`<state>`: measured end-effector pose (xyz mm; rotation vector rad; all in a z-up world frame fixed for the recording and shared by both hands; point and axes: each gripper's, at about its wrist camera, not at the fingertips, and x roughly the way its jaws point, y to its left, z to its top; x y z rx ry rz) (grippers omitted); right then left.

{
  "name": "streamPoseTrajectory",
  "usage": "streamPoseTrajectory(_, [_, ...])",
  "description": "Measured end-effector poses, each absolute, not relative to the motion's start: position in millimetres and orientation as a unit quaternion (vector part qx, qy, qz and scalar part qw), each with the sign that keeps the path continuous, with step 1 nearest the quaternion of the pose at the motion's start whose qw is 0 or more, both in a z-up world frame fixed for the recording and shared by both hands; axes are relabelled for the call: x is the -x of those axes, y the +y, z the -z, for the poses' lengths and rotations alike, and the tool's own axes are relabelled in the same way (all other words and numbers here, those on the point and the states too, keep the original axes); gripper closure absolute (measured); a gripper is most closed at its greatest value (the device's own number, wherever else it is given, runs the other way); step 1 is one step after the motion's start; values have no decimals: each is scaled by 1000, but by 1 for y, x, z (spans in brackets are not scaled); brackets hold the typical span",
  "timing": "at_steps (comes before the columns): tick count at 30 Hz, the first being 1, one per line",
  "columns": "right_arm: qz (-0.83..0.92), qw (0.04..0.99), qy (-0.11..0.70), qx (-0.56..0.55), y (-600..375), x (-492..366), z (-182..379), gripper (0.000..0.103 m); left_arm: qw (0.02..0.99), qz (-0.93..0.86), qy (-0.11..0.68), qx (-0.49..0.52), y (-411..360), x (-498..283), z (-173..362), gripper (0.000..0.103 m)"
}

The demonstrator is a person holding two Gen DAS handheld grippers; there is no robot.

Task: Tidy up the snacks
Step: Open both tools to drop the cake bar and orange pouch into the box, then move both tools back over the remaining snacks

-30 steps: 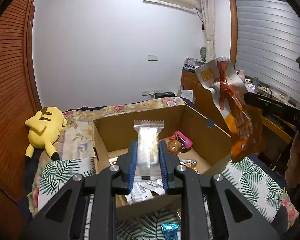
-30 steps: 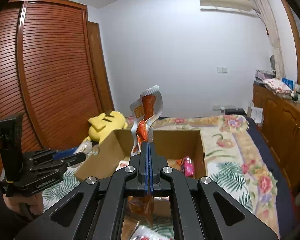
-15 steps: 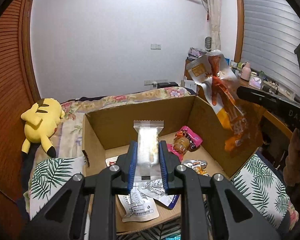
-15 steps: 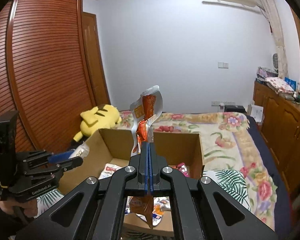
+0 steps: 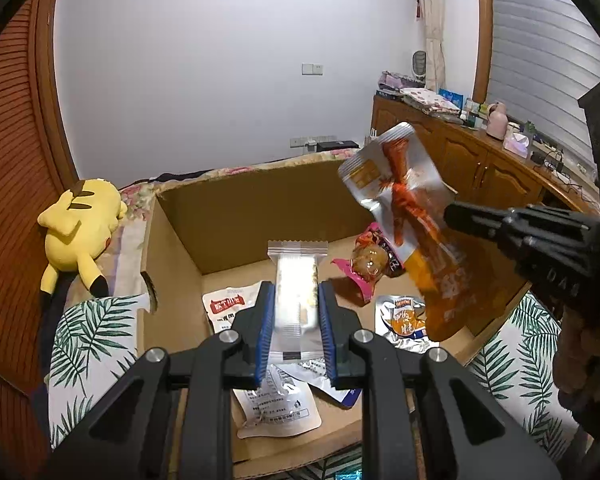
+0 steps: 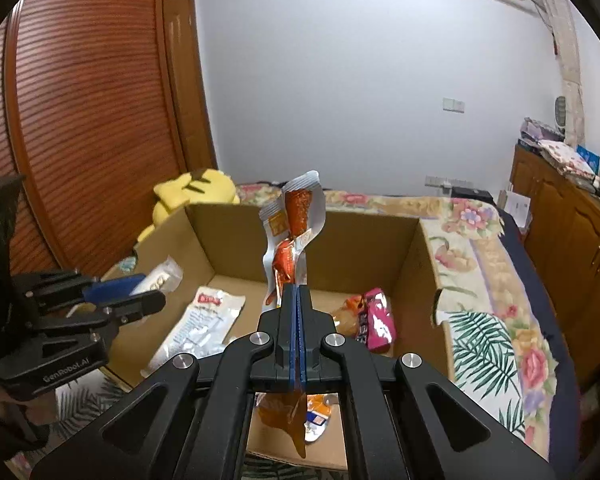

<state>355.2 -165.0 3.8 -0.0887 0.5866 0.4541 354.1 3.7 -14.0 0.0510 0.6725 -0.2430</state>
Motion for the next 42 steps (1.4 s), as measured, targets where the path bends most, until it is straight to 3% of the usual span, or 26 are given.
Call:
streamPoseTrajectory(15, [-223,908,350,56,-159,-360,36,103,930,118,347,-22,0,-350,24,74])
streamPoseTrajectory(25, [-234,908,345,31,-169,-351,32,99,932,128,340,-14,1,-326,19,70])
streamPoseTrajectory(33, [-237,920,311,20,-192,-307,9,95,936,142,320,-13,0,-286,3,66])
streamPoseTrajectory(42, [-225,918,327,13,-223,-246,21,90,932,158,326,-8,-10,-236,10,61])
